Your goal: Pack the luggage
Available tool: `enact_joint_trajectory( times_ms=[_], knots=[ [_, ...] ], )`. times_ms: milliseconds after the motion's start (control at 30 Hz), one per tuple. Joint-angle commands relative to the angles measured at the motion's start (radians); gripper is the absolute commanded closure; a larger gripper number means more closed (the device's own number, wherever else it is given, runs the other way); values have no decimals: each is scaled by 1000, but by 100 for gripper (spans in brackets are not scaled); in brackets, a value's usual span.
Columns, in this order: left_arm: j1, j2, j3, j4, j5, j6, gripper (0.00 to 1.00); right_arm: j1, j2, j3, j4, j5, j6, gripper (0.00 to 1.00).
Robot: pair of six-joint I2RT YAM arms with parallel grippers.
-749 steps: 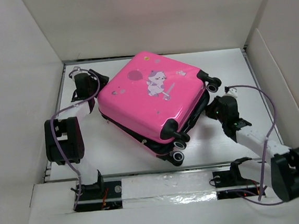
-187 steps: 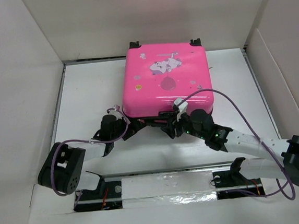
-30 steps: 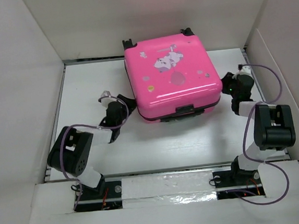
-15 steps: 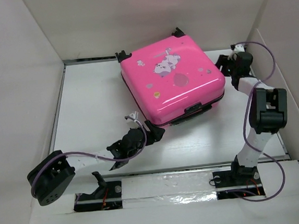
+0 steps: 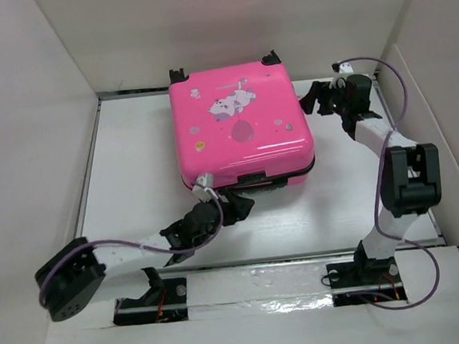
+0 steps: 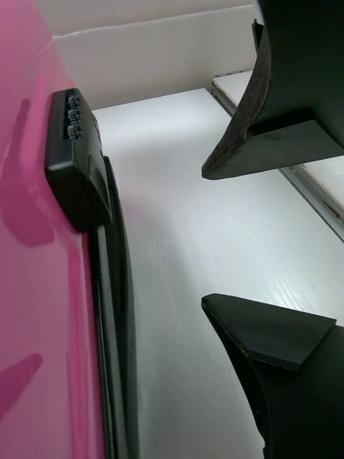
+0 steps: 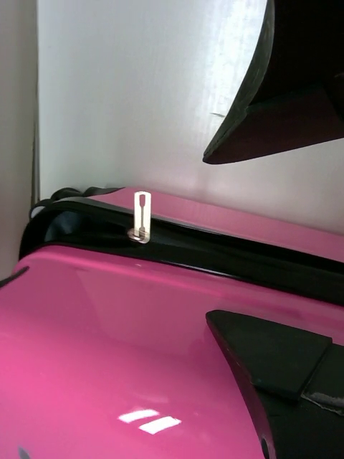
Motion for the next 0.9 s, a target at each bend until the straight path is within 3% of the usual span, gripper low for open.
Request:
enact_joint_trajectory(
  times_ms=[0, 100, 200, 300, 333, 400, 433, 500, 567, 600, 667, 733, 867],
  knots=[
    [-3, -240, -56, -153, -108, 24, 37, -8, -166, -95, 74, 25, 17, 11],
    [-24, -482, -58, -380, -232, 52, 36, -8, -185, -100, 68, 49, 8, 11],
    [-24, -650, -17, -405, -327, 120, 36, -17, -168, -122, 104, 58, 46, 23],
    [39, -601, 103, -318, -409, 196, 33, -17, -167, -172, 212, 65, 121, 59],
    [107, -565, 138, -284, -407, 213, 32, -5, -170, -193, 226, 70, 129, 86],
    [202, -447, 268, -267, -331, 248, 31, -5, -185, -205, 230, 99, 126, 100],
    [255, -409, 307, -268, -311, 243, 31, -5, -194, -219, 230, 114, 122, 100],
    [468, -332, 398, -276, -190, 210, 30, -27, -207, -228, 229, 136, 115, 100],
    [638, -290, 416, -226, -57, 147, 30, -42, -196, -213, 198, 145, 112, 92],
    [798, -239, 416, -195, 105, 113, 30, -56, -173, -207, 189, 150, 111, 86],
    [893, -163, 428, -144, 238, 23, 30, -56, -141, -172, 161, 167, 99, 72],
    [951, -33, 454, -126, 269, 18, 30, -56, -78, -138, 132, 182, 91, 59],
    [998, 185, 562, -126, 379, 6, 30, -16, 74, 10, 33, 173, 60, 46]
  ],
)
